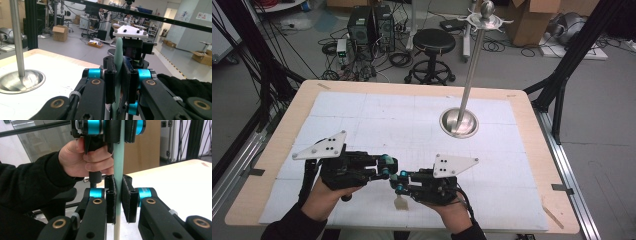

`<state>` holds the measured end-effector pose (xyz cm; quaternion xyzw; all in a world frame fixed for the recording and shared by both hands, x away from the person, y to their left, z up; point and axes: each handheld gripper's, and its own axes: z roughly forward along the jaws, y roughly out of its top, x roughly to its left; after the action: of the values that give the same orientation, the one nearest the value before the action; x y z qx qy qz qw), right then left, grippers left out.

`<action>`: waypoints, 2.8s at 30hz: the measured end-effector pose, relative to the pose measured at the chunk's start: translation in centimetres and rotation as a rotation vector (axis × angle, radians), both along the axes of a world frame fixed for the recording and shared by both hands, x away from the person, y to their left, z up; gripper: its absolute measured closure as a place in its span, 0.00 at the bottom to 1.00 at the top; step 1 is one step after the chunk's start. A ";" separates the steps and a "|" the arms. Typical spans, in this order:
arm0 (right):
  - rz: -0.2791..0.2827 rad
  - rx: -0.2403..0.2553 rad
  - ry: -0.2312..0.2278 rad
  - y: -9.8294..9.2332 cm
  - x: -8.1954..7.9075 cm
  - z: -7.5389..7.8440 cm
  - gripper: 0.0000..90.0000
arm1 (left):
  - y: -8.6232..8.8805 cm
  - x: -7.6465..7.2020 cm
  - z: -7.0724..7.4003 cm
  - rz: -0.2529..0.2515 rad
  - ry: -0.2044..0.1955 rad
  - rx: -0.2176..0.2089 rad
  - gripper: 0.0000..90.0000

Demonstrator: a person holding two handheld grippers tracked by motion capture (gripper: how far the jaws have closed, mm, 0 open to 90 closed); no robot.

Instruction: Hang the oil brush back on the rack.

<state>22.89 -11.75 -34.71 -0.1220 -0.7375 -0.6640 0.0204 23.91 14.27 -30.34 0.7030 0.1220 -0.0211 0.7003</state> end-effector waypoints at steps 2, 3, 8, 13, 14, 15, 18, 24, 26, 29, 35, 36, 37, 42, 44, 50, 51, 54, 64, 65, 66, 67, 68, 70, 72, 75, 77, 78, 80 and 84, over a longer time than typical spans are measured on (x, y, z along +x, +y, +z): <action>-0.006 -0.005 0.007 -0.1 0.0 0.0 0.92 | 0.2 0.1 -0.1 0.019 0.010 -0.031 0.78; -0.012 -0.011 0.011 -0.1 0.0 0.0 0.92 | 0.4 0.2 -0.1 0.029 0.022 -0.048 0.69; -0.037 -0.021 0.031 -0.7 0.3 -0.2 0.92 | 2.3 0.6 -0.8 0.090 0.029 -0.074 0.47; -0.088 -0.015 0.034 -1.7 0.9 0.0 0.92 | 4.6 0.4 -2.2 0.230 0.003 -0.019 0.24; -0.101 -0.016 0.036 -1.9 1.1 0.0 0.92 | 5.1 0.4 -2.5 0.259 -0.006 0.004 0.19; -0.115 -0.017 0.032 -2.1 1.3 0.1 0.92 | 5.5 0.4 -2.9 0.281 -0.017 0.020 0.18; -0.151 -0.021 0.024 -2.7 1.9 0.5 0.92 | 6.6 0.4 -4.0 0.315 -0.031 0.031 0.18; -0.213 -0.036 0.006 -3.7 3.7 1.9 0.92 | 7.9 0.9 -6.4 0.371 -0.034 0.034 0.18; -0.232 -0.035 0.000 -4.1 4.4 2.5 0.92 | 8.2 1.1 -7.0 0.388 -0.013 0.036 0.18; -0.263 -0.029 -0.011 -4.6 5.5 3.4 0.92 | 8.7 1.2 -7.7 0.416 -0.009 0.034 0.18; -0.320 -0.042 -0.025 -5.3 7.8 5.3 0.92 | 8.9 1.2 -8.3 0.438 -0.029 0.073 0.18; -0.328 -0.045 -0.027 -5.4 8.1 5.5 0.92 | 8.8 1.2 -8.4 0.438 -0.033 0.080 0.18; -0.338 -0.048 -0.031 -5.6 8.5 6.0 0.92 | 8.9 1.2 -8.5 0.437 -0.037 0.087 0.18; -0.398 -0.060 -0.040 -6.7 10.5 7.8 0.92 | 9.1 1.2 -8.7 0.431 -0.027 0.076 0.18; -0.423 -0.063 -0.046 -7.2 11.1 8.5 0.92 | 9.2 1.2 -8.7 0.430 -0.028 0.074 0.18; -0.502 -0.050 -0.043 -9.1 13.1 10.9 0.92 | 9.5 1.2 -8.7 0.432 -0.023 0.061 0.18; -0.509 -0.051 -0.041 -9.2 13.2 11.1 0.92 | 9.5 1.2 -8.7 0.433 -0.022 0.059 0.19; -0.530 -0.042 -0.036 -10.1 14.2 12.1 0.92 | 9.5 1.1 -8.7 0.433 -0.021 0.058 0.18; -0.555 -0.024 -0.001 -11.4 16.3 13.1 0.92 | 9.6 1.2 -8.7 0.433 -0.018 0.052 0.19; -0.560 -0.026 0.001 -11.4 16.5 13.0 0.92 | 9.6 1.2 -8.7 0.434 -0.017 0.051 0.19; -0.564 -0.025 0.004 -11.5 16.7 13.0 0.92 | 9.7 1.2 -8.7 0.437 -0.016 0.051 0.19; -0.564 -0.023 0.006 -11.6 16.9 13.0 0.92 | 9.7 1.2 -8.7 0.437 -0.017 0.050 0.19; -0.562 -0.021 0.007 -11.6 17.0 13.1 0.92 | 9.8 1.2 -8.7 0.438 -0.016 0.048 0.19; -0.566 -0.018 0.004 -11.7 17.2 13.2 0.92 | 9.9 1.2 -8.7 0.441 -0.014 0.044 0.19; -0.570 -0.010 0.008 -11.9 17.4 13.3 0.92 | 9.9 1.3 -8.7 0.443 -0.015 0.043 0.19; -0.579 -0.010 0.014 -12.0 17.6 13.2 0.92 | 9.9 1.3 -8.7 0.444 -0.013 0.039 0.19; -0.586 0.000 0.018 -12.2 17.8 13.2 0.92 | 10.0 1.3 -8.7 0.445 -0.016 0.042 0.19; -0.587 0.001 0.020 -12.2 17.8 13.1 0.92 | 10.0 1.3 -8.7 0.445 -0.014 0.039 0.19; -0.592 -0.004 0.025 -12.3 18.0 13.1 0.92 | 10.0 1.4 -8.7 0.445 -0.014 0.038 0.19; -0.612 0.008 0.028 -12.5 18.1 13.0 0.92 | 10.0 1.3 -8.7 0.445 -0.013 0.038 0.19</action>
<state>41.01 -24.24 -21.73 -0.3475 -0.6636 -0.6404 -0.1698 25.25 24.26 -39.06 0.6720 0.2698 0.1406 0.6751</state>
